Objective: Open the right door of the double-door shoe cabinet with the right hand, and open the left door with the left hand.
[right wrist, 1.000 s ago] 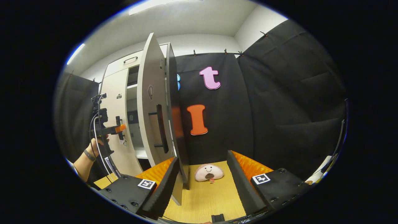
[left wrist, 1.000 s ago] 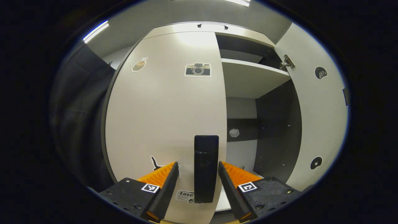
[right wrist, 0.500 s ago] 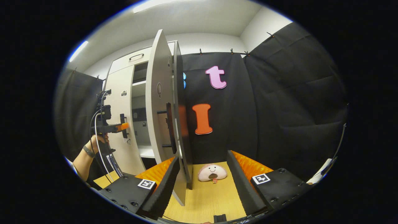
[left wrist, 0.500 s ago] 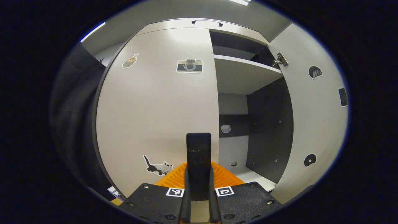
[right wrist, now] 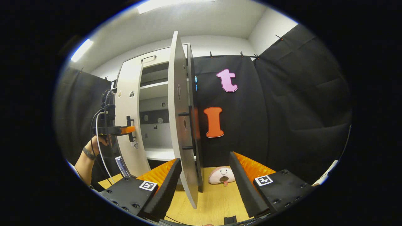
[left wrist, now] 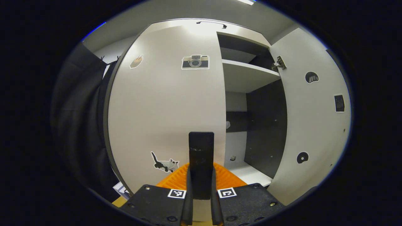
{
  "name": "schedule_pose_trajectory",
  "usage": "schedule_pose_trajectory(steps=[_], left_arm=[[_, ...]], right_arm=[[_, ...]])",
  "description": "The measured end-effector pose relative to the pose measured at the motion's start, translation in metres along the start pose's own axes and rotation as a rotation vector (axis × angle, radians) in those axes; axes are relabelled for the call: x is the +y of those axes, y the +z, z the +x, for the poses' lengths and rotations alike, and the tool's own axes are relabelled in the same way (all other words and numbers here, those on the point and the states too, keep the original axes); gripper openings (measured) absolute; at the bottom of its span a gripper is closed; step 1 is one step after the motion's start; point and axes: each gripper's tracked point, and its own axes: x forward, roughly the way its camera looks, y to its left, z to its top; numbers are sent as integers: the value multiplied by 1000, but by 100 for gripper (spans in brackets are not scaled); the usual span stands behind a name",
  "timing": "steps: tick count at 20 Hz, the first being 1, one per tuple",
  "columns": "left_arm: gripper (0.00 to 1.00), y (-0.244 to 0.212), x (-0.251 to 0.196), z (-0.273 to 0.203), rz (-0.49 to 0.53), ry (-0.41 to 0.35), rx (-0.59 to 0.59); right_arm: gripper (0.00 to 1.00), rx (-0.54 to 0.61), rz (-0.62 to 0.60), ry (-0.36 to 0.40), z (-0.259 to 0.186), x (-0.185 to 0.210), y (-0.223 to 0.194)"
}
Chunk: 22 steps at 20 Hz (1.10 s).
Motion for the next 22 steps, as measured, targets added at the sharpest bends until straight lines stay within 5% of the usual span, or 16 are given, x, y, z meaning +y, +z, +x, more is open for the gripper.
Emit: schedule_pose_trajectory(steps=[1, 2, 13, 22], left_arm=[[23, 0, 2, -8, -5, -6, -4], [23, 0, 4, -15, -18, -17, -9], [23, 4, 34, -72, -33, -102, -23], [22, 5, 76, -106, -63, -45, -37]], right_arm=[[86, -2, 2, -3, -1, 1, 0], [97, -5, 5, -5, -1, 2, 2], [97, 32, 9, 22, 6, 41, -14], [98, 0, 9, 57, 15, 69, -6]])
